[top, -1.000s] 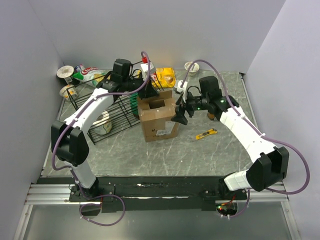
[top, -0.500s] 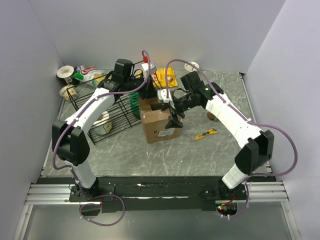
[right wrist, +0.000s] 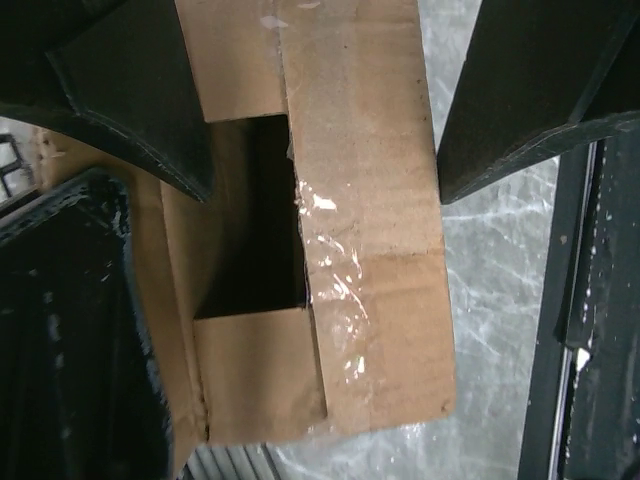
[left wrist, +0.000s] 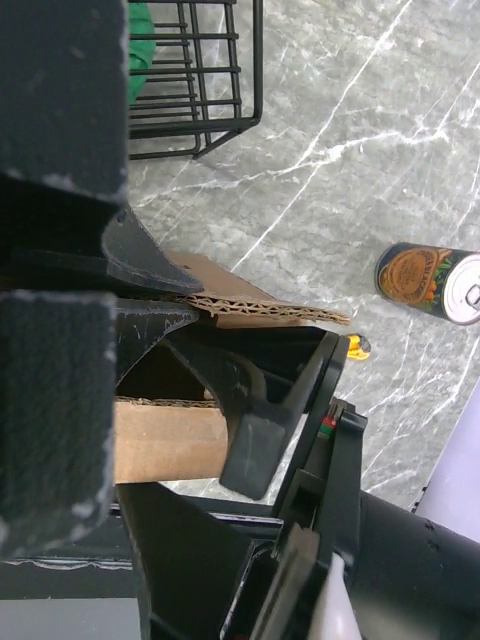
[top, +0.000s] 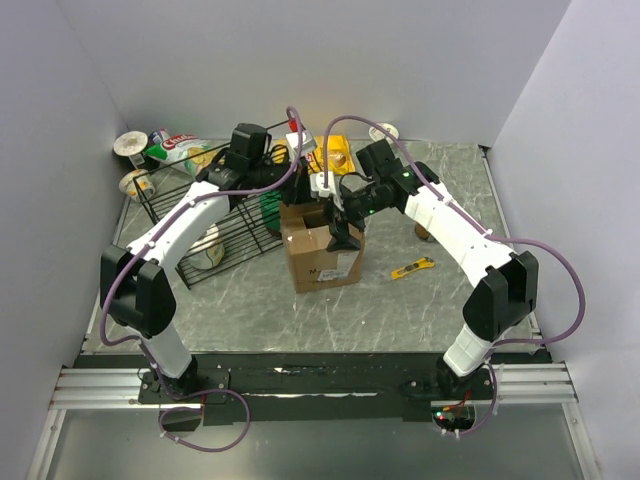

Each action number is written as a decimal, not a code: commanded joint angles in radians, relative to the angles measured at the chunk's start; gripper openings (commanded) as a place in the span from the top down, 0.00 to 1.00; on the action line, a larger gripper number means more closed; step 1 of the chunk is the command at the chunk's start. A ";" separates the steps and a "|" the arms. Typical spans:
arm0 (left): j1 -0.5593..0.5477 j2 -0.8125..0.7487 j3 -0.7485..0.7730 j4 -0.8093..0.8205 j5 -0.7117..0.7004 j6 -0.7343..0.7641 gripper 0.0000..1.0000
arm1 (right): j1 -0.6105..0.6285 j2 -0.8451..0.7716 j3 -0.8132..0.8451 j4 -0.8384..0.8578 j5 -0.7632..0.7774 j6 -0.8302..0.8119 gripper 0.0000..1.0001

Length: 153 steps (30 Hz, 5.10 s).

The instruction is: Unpack the express box

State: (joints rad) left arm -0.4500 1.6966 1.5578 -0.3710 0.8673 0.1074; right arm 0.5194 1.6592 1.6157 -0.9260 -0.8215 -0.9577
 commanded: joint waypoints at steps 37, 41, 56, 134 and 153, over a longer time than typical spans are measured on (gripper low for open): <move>0.028 0.041 -0.025 0.093 0.074 -0.233 0.99 | 0.240 -0.777 -0.855 0.465 0.486 0.029 0.48; 0.028 0.020 -0.022 0.126 0.116 -0.258 0.99 | 0.222 -0.748 -0.716 0.340 0.473 0.164 0.38; 0.014 -0.041 0.004 0.098 0.084 -0.219 0.99 | 0.145 -0.550 -0.310 0.462 0.409 0.266 0.29; -0.090 0.112 -0.142 0.013 -0.455 -0.302 0.33 | -0.364 -0.809 -0.792 0.309 0.243 0.933 0.18; -0.104 0.084 -0.122 -0.002 -0.590 -0.322 0.38 | -0.487 -0.754 -0.836 0.279 0.331 1.066 0.16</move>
State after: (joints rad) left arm -0.5663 1.8252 1.4265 -0.3481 0.3630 -0.2150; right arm 0.0696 0.8688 0.7799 -0.6514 -0.5236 0.0177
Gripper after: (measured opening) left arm 0.609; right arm 0.840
